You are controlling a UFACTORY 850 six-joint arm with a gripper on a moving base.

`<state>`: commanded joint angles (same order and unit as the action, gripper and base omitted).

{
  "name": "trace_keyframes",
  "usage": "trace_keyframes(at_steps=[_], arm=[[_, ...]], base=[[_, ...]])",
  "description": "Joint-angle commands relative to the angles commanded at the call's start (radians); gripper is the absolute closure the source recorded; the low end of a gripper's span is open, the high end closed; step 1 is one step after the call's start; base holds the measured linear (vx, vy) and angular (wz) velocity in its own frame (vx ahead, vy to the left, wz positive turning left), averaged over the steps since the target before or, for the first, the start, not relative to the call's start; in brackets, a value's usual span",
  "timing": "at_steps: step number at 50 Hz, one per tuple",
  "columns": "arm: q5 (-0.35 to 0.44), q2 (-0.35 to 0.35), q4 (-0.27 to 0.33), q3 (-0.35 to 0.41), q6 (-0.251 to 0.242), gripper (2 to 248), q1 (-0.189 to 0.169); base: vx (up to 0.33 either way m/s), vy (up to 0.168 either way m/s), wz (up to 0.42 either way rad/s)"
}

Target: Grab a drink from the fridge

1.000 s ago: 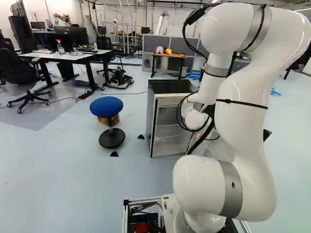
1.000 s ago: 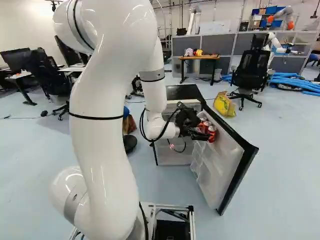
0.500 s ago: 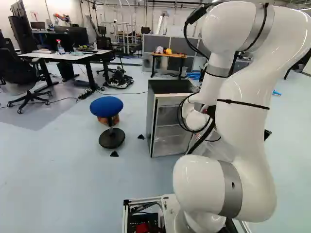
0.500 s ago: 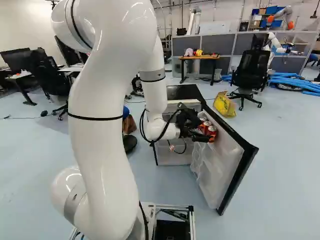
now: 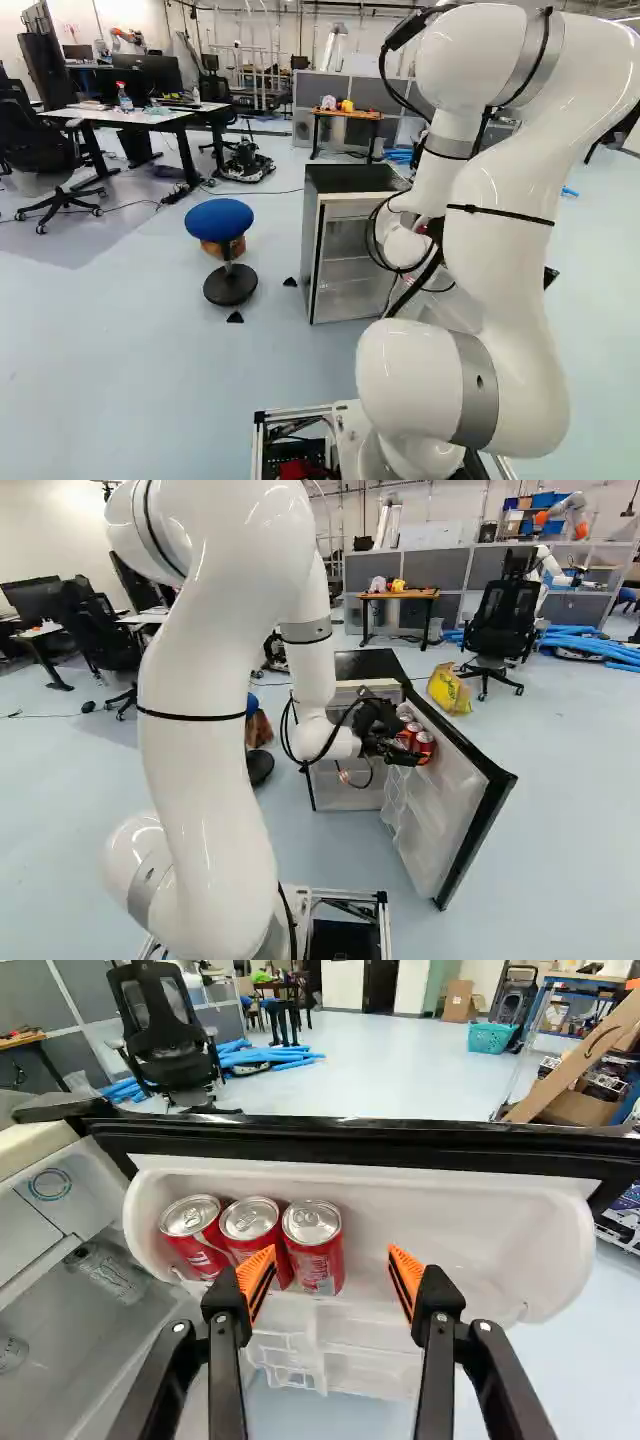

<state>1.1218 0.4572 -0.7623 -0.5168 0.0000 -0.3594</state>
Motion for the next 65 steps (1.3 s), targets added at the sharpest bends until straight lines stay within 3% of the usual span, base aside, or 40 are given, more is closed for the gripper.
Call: trace_keyframes(at_steps=[65], arm=[[-0.022,0.014,0.0,-0.02,0.0,82,-0.011]], base=[[0.0,0.0,0.0]])
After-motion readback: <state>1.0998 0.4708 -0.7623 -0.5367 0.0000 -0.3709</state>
